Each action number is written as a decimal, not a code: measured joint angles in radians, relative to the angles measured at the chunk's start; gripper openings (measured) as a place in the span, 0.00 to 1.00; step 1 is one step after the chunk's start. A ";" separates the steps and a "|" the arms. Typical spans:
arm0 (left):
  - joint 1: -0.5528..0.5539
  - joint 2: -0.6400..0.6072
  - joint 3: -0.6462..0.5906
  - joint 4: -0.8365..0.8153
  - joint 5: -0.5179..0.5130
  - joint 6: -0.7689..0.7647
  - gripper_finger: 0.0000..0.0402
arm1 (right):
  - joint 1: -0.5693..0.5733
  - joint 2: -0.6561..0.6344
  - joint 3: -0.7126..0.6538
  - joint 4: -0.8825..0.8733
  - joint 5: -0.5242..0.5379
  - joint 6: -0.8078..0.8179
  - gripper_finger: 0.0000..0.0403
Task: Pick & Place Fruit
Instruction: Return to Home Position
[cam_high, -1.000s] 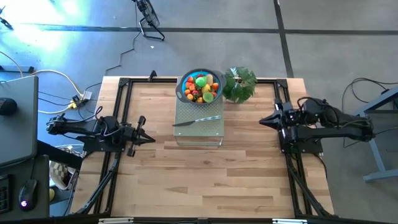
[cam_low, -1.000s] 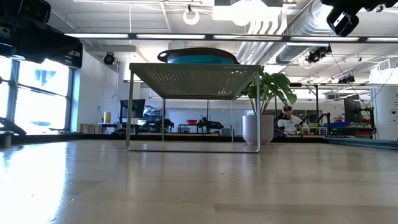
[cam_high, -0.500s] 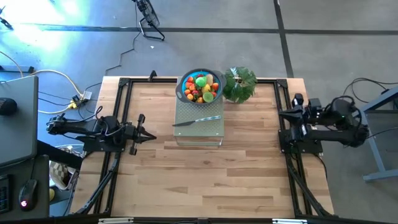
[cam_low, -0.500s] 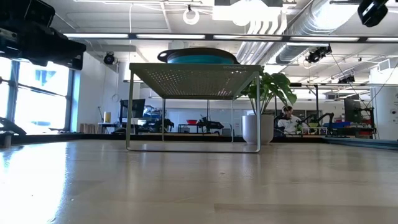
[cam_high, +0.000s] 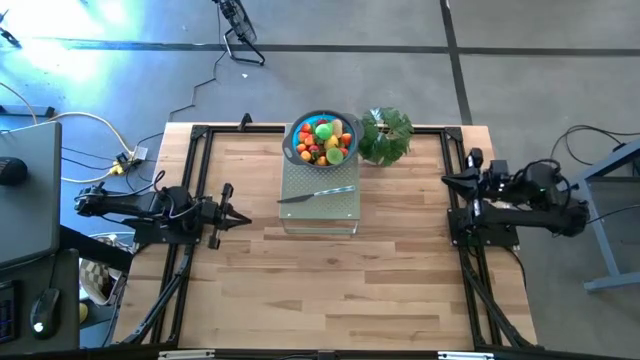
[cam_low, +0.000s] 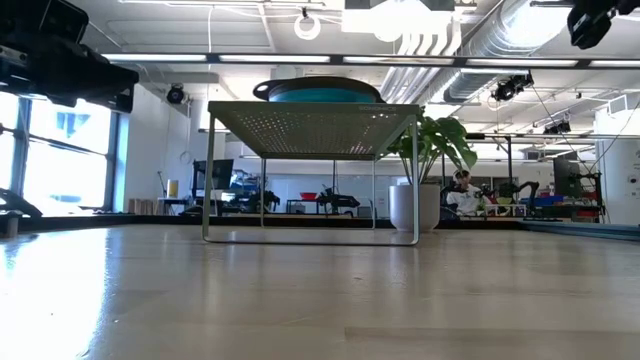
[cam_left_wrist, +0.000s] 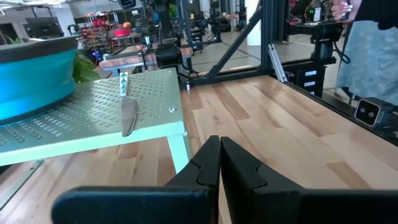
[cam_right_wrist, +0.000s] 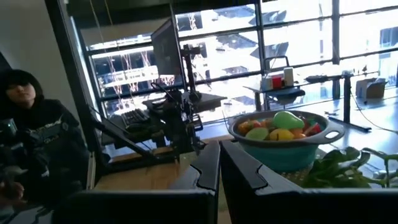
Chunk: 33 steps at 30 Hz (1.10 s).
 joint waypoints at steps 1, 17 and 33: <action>0.000 0.000 0.000 0.003 0.000 0.000 0.02 | 0.000 0.000 -0.014 0.020 0.000 -0.001 0.02; 0.000 0.000 -0.001 0.008 0.000 -0.001 0.02 | 0.000 -0.002 -0.279 0.222 0.025 -0.010 0.02; 0.000 0.000 -0.001 0.009 -0.001 -0.001 0.02 | 0.000 -0.002 -0.330 0.224 0.004 -0.044 0.02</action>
